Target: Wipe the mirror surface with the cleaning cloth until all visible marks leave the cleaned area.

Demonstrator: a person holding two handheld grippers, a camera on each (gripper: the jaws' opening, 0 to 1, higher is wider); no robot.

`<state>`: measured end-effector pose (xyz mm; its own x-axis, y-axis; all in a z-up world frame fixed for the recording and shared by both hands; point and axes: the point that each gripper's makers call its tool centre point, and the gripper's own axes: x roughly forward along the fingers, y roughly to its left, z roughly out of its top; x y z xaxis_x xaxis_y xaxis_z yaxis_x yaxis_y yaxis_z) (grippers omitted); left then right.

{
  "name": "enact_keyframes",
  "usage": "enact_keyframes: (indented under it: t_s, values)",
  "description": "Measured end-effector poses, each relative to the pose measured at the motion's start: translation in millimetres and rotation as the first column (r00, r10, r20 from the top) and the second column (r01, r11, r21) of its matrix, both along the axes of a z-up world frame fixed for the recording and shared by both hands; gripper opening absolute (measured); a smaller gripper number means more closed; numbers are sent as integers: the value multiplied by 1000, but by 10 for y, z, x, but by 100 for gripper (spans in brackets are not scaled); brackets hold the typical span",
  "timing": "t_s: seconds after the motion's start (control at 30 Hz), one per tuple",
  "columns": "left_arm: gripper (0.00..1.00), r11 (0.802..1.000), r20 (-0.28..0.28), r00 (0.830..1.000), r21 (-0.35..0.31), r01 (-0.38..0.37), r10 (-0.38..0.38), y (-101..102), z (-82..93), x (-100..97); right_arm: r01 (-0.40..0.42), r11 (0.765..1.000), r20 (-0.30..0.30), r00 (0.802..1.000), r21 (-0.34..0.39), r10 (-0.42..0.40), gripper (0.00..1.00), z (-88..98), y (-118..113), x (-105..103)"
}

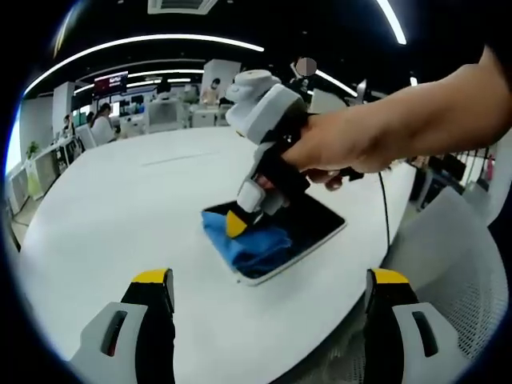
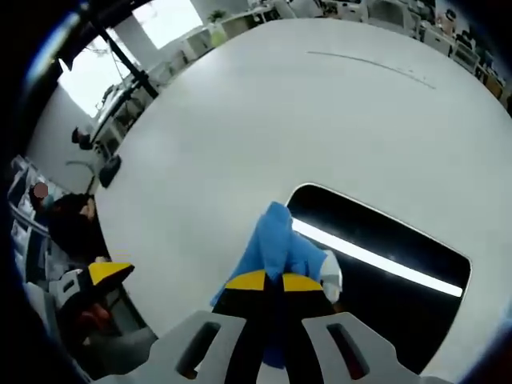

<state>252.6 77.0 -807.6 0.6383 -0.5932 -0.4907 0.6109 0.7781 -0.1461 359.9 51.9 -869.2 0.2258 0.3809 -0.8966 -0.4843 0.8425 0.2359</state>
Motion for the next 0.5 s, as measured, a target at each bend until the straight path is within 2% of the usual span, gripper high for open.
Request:
enact_keyframes:
  t_s: [0.5]
  values:
    - [100,1000,6,1000,-3,2,-2,4,7,17,0,1000,1,1000,-19,0,0,-2,19,299]
